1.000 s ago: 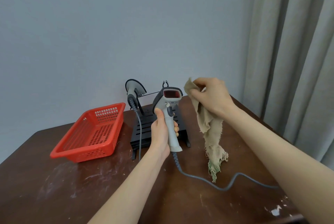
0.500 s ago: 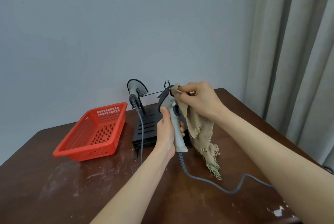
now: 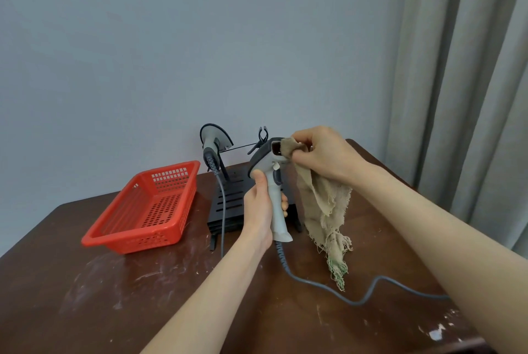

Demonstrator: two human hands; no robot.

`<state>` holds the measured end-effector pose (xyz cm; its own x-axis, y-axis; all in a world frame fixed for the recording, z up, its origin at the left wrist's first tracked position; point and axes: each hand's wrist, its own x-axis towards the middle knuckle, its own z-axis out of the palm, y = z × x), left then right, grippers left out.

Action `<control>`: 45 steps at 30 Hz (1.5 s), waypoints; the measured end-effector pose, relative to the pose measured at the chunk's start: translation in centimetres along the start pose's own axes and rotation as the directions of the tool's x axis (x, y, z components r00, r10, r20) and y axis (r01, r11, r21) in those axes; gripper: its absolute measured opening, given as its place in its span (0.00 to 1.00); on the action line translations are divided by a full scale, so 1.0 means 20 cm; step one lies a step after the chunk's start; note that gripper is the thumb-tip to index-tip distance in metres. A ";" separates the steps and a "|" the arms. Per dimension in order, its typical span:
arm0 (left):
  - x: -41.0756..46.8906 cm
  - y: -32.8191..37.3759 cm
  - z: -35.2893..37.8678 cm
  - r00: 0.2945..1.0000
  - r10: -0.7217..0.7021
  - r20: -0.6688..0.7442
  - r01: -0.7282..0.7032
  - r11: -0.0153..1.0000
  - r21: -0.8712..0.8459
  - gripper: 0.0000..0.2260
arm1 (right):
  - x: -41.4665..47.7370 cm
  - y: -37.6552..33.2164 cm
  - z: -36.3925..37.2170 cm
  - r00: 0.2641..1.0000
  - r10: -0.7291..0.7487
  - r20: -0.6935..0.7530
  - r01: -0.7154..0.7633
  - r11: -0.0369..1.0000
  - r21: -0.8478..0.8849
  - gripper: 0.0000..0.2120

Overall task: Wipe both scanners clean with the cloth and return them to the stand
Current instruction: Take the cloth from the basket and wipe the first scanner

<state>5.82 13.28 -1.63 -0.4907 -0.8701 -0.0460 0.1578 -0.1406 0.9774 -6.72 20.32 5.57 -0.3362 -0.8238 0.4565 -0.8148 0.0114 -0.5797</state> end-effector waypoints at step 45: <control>0.01 -0.01 -0.02 0.989 0.078 -0.127 -0.076 0.997 0.017 0.25 | -0.03 0.03 0.06 0.985 -0.048 -0.166 0.051 0.999 0.013 0.18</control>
<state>6.02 12.92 -1.83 -0.3640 -0.9314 0.0042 0.1800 -0.0659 0.9815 -6.41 20.21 4.17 -0.3706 -0.7179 0.5893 -0.8247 -0.0375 -0.5644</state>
